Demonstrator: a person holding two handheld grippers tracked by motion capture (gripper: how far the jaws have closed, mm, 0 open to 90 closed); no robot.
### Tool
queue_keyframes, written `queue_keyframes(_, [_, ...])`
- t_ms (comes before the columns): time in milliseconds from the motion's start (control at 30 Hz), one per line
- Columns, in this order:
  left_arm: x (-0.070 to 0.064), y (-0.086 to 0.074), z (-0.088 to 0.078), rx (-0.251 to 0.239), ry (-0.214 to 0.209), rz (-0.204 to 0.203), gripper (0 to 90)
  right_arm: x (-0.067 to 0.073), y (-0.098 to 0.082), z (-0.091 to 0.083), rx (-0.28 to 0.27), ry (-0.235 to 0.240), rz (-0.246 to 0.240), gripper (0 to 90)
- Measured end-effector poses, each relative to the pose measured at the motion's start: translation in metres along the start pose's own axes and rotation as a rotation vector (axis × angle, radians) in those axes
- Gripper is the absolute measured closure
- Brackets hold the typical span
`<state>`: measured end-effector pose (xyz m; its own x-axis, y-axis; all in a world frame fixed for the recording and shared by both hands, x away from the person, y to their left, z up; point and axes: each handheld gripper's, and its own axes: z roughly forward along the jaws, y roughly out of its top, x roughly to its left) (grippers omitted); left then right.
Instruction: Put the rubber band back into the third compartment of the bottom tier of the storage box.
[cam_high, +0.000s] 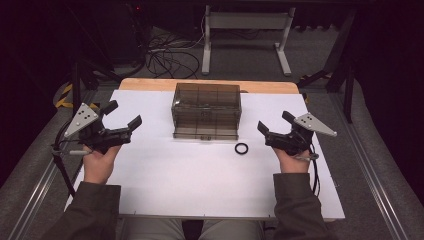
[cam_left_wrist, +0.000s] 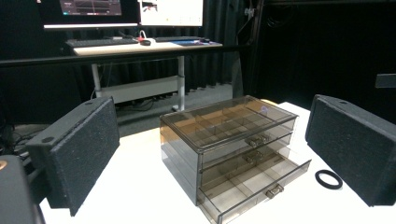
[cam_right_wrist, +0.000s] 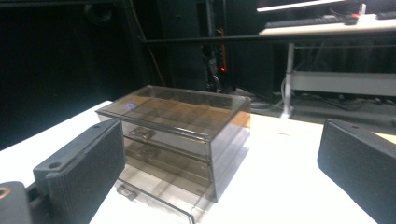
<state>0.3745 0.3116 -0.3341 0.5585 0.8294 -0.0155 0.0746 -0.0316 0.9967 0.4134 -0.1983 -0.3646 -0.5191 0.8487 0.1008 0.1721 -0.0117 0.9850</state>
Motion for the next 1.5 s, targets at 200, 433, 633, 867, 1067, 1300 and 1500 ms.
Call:
queue_keyframes(200, [-0.001,0.000,0.000,0.003,-0.004,0.000,4.0,0.003,-0.006,0.012,0.062,-0.024,-0.018,6.8])
queue_keyframes(433, [0.000,0.001,-0.001,0.005,-0.005,-0.003,4.4,0.002,-0.016,0.020,0.135,-0.038,-0.008,27.7])
queue_keyframes(633, [0.000,0.002,-0.002,-0.008,-0.006,-0.001,4.5,-0.001,-0.020,0.023,0.166,-0.034,0.004,40.0])
queue_keyframes(867, [0.001,0.002,-0.002,-0.003,-0.010,-0.005,4.5,-0.002,-0.027,0.029,0.215,-0.032,-0.004,44.8])
queue_keyframes(1067, [0.000,0.002,-0.001,-0.002,-0.014,-0.006,4.6,-0.001,-0.034,0.036,0.271,-0.033,-0.017,45.6])
queue_keyframes(1300, [0.000,0.001,0.001,0.001,-0.015,-0.002,4.6,-0.004,-0.046,0.044,0.338,-0.021,-0.017,45.8])
queue_keyframes(1500, [0.000,0.001,0.000,0.001,-0.018,-0.003,4.6,-0.003,-0.055,0.050,0.387,-0.021,-0.029,52.2])
